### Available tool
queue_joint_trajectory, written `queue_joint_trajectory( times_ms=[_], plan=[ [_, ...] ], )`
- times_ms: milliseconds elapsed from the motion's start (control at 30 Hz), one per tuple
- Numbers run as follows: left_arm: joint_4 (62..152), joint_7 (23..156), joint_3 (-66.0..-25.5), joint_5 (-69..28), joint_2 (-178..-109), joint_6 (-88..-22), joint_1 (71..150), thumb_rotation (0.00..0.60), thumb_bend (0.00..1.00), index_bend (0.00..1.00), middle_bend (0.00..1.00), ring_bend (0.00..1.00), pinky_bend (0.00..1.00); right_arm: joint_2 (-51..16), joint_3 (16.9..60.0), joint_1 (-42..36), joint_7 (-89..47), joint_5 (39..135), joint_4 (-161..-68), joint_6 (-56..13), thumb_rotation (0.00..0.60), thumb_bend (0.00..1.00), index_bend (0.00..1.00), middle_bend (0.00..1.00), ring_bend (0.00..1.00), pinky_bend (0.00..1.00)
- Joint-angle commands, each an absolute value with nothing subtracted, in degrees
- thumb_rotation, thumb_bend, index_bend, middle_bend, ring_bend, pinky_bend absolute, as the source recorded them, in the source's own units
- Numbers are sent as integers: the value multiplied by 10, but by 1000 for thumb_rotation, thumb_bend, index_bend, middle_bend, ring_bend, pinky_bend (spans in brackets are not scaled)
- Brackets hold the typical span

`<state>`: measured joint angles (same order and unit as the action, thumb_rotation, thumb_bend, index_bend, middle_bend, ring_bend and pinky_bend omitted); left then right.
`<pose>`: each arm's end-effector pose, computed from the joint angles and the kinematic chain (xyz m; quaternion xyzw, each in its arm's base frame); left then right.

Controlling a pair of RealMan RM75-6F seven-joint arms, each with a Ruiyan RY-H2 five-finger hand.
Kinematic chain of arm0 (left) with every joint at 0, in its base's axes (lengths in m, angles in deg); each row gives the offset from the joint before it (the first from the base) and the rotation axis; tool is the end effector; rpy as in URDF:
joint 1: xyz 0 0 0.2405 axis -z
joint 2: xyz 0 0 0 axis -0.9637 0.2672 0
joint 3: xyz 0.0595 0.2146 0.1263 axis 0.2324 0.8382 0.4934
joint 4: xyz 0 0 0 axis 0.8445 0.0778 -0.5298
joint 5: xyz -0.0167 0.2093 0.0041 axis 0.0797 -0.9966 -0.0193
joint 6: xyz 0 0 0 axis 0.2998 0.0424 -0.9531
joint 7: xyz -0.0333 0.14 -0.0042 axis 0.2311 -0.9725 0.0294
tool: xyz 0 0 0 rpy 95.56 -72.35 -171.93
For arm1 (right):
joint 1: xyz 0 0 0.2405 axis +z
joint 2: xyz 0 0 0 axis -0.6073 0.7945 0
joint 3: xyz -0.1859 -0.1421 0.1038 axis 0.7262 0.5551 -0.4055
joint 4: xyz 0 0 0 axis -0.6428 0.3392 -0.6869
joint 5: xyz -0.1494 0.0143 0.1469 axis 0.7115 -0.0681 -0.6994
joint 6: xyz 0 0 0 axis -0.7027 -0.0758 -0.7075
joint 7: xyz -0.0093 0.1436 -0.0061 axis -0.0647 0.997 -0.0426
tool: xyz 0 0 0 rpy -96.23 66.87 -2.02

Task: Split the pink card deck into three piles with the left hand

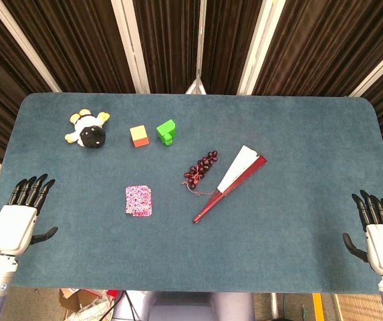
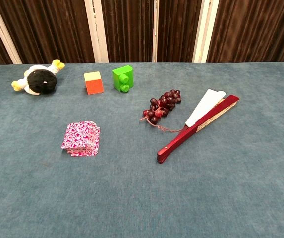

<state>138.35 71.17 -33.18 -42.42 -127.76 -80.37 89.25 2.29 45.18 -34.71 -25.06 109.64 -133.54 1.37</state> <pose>-0.2476 0.1961 0.1238 -0.6415 -0.3425 -0.3839 0.5690 -0.3139 -0.1714 0.1650 0.5848 -0.3776 0.3753 0.6120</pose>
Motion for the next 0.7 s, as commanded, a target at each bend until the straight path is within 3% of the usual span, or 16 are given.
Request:
queue_joint_trajectory(
  times_ms=[33, 333, 500, 700],
  plan=[
    [1385, 708, -336, -421, -1277, -796, 890, 600, 185, 0, 0, 0, 0, 23, 452, -347, -250, 1097, -1336, 14, 600, 367, 0, 0, 0, 51],
    [1410, 674, -353, -376, -1267, -733, 906, 600, 182, 0, 0, 0, 0, 23, 452, -348, -250, 1099, -1336, 15, 600, 367, 0, 0, 0, 51],
    [1445, 618, -400, -280, -1264, -646, 963, 600, 134, 0, 0, 0, 0, 22, 451, -346, -250, 1099, -1337, 12, 600, 366, 0, 0, 0, 51],
    [1432, 527, -457, -132, -1309, -565, 1046, 600, 133, 7, 0, 0, 0, 23, 451, -345, -247, 1099, -1337, 9, 600, 367, 0, 0, 0, 51]
  ],
)
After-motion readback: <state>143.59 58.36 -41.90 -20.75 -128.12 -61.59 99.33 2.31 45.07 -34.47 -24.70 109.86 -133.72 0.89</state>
